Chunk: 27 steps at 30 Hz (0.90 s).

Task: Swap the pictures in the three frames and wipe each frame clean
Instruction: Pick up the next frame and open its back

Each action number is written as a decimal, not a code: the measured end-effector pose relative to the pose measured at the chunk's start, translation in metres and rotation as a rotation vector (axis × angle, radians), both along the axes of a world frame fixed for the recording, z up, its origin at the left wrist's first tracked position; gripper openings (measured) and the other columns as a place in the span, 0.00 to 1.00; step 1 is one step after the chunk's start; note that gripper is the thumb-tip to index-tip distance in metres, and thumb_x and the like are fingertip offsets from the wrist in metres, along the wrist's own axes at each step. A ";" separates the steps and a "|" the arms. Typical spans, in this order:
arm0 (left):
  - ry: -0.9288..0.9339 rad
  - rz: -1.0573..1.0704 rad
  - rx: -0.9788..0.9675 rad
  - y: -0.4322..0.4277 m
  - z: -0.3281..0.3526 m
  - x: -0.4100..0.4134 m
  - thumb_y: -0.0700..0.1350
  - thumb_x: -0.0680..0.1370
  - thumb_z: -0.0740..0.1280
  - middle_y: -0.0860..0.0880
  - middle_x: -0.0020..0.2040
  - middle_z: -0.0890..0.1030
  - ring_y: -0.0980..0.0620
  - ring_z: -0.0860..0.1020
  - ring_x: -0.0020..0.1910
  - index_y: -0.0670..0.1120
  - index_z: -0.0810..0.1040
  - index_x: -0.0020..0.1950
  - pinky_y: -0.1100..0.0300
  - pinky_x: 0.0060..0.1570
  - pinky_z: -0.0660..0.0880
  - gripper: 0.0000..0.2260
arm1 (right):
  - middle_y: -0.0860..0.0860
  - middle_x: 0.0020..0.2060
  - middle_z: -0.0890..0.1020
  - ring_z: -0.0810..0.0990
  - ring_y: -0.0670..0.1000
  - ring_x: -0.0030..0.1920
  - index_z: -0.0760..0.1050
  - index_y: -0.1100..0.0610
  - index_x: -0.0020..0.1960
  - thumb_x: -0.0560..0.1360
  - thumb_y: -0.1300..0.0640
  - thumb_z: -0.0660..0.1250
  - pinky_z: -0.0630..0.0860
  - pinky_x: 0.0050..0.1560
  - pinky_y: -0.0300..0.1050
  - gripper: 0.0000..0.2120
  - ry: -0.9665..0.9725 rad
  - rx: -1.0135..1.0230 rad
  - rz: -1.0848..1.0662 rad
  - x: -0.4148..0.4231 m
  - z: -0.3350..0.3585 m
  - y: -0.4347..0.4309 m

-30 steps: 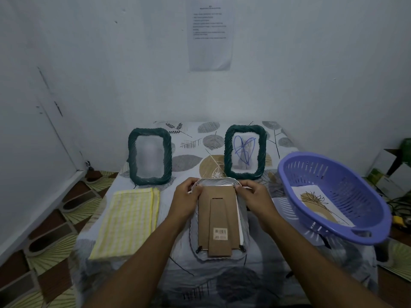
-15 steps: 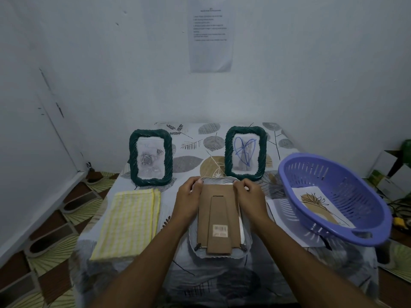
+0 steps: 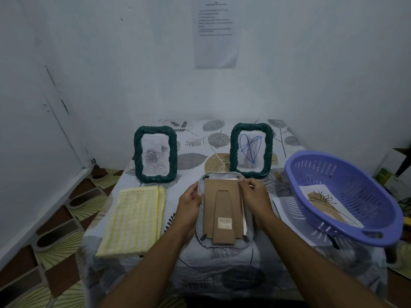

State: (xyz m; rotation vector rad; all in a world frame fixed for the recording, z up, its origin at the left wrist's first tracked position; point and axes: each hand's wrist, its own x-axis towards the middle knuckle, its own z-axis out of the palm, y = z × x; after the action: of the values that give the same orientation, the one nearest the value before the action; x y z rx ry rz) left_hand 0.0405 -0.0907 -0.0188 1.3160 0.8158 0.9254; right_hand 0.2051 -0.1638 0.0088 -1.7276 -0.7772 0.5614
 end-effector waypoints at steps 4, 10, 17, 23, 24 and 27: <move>-0.038 0.100 -0.130 0.021 0.000 0.007 0.43 0.81 0.60 0.44 0.59 0.81 0.43 0.80 0.57 0.50 0.74 0.65 0.41 0.60 0.75 0.13 | 0.52 0.46 0.84 0.82 0.52 0.48 0.77 0.52 0.59 0.77 0.55 0.64 0.79 0.53 0.51 0.11 0.012 -0.079 0.186 0.003 -0.010 -0.019; -0.038 -0.154 -0.114 0.005 0.015 -0.001 0.43 0.80 0.64 0.43 0.59 0.81 0.43 0.81 0.57 0.50 0.72 0.66 0.42 0.57 0.77 0.14 | 0.54 0.45 0.85 0.84 0.49 0.45 0.75 0.55 0.64 0.76 0.71 0.62 0.81 0.46 0.43 0.20 0.094 0.016 0.191 0.018 -0.019 -0.034; 0.137 -0.439 0.034 -0.015 0.015 -0.016 0.40 0.75 0.71 0.46 0.61 0.79 0.47 0.81 0.55 0.51 0.63 0.72 0.54 0.46 0.79 0.29 | 0.54 0.48 0.86 0.85 0.53 0.49 0.73 0.53 0.68 0.78 0.66 0.63 0.80 0.54 0.57 0.20 0.144 0.058 0.156 0.019 -0.016 -0.029; 0.153 -0.480 -0.108 -0.012 0.018 -0.016 0.31 0.74 0.62 0.36 0.50 0.81 0.41 0.79 0.37 0.50 0.57 0.73 0.57 0.25 0.73 0.31 | 0.53 0.44 0.86 0.84 0.50 0.42 0.56 0.38 0.71 0.75 0.65 0.69 0.80 0.40 0.45 0.36 0.205 -0.002 0.425 0.024 0.000 -0.045; 0.148 -0.461 -0.123 -0.011 0.017 -0.015 0.30 0.76 0.59 0.36 0.49 0.81 0.41 0.78 0.36 0.50 0.57 0.73 0.57 0.24 0.72 0.30 | 0.54 0.46 0.86 0.83 0.50 0.41 0.53 0.39 0.73 0.74 0.66 0.70 0.80 0.39 0.48 0.41 0.191 -0.027 0.468 0.026 0.001 -0.046; 0.129 -0.428 -0.168 -0.010 0.014 -0.016 0.29 0.78 0.55 0.39 0.49 0.82 0.43 0.77 0.33 0.50 0.59 0.73 0.59 0.22 0.71 0.27 | 0.53 0.47 0.85 0.82 0.45 0.36 0.47 0.46 0.78 0.70 0.73 0.70 0.75 0.32 0.37 0.49 0.153 -0.081 0.518 0.027 0.003 -0.044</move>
State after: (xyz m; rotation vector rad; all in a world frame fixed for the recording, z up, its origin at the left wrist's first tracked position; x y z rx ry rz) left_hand 0.0249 -0.1008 -0.0043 1.3418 0.6577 0.4289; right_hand 0.2320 -0.2080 0.0120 -1.5309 -1.1097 1.0742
